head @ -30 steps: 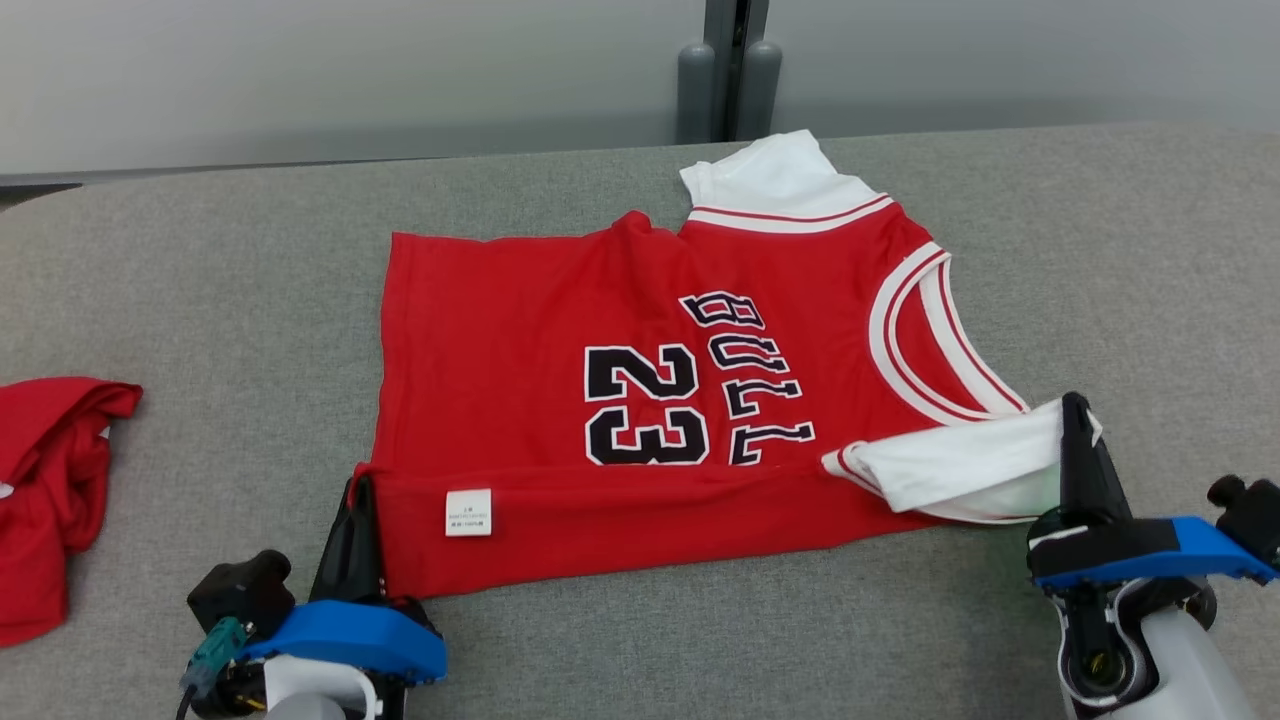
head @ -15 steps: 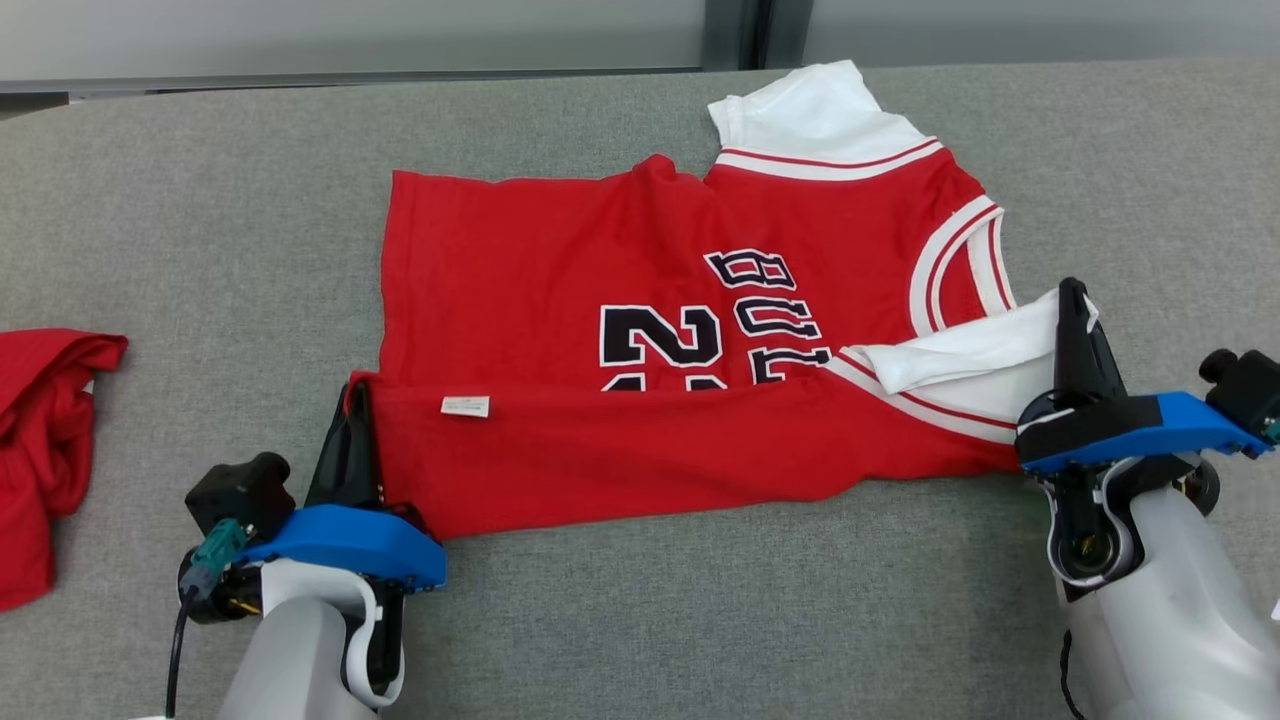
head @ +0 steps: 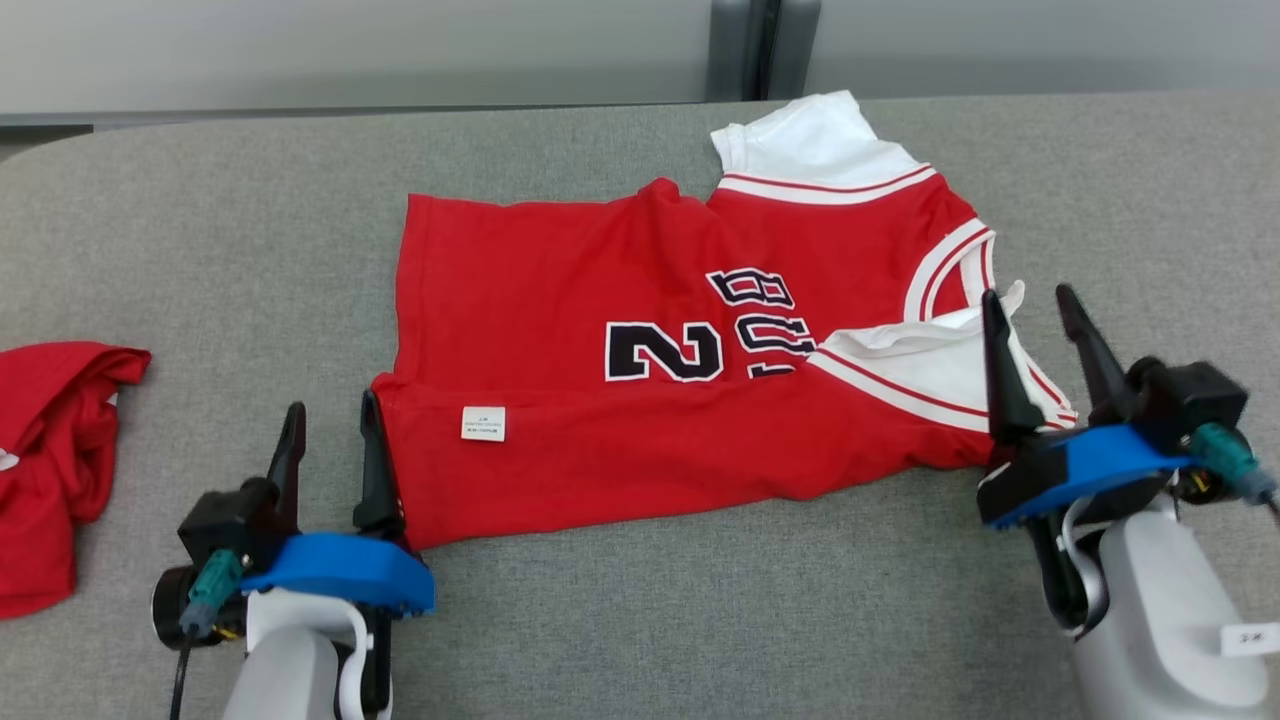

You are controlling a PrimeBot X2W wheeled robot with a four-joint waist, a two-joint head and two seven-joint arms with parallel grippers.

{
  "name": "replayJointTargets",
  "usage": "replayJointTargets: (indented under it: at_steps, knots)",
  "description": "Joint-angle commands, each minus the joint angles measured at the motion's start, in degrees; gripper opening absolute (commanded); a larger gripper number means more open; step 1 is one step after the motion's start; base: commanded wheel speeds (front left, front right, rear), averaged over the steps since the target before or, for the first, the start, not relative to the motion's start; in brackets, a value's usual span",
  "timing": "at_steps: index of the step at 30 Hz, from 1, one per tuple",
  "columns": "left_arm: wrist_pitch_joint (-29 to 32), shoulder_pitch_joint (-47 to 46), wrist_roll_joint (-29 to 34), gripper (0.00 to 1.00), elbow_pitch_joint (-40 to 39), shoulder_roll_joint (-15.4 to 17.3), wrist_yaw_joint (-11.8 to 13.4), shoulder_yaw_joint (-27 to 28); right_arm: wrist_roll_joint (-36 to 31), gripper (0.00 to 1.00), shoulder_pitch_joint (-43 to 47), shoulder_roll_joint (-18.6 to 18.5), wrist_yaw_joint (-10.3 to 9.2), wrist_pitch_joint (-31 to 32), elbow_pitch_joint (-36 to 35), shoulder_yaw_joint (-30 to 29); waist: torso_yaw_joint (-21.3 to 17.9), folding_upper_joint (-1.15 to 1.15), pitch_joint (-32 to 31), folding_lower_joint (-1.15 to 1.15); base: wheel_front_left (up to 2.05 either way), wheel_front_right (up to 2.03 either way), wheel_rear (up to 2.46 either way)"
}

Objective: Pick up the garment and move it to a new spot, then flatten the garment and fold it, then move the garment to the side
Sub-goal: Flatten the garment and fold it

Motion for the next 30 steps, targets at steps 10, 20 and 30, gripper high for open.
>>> replayJointTargets:
  at_steps: [10,20,30]
  knots:
    - [-0.15,10.09,3.07,1.0,-3.13,0.01,1.09,0.15,-5.97,1.0,10.49,2.3,0.0,-0.16,-0.73,1.48,-1.26,0.0,-6.53,0.0,0.0,0.0,0.0]
    - [-0.15,17.24,2.35,1.0,-2.53,0.01,0.66,-1.29,-5.56,1.0,16.65,3.28,0.0,-0.16,2.18,0.68,-1.91,0.0,-11.31,0.0,0.0,0.0,0.0]
    - [-0.14,15.53,1.43,1.0,-2.15,0.0,0.04,-2.23,-4.7,1.0,15.41,3.38,0.0,-0.16,1.83,1.62,-2.37,0.0,-10.2,0.0,0.0,0.0,0.0]
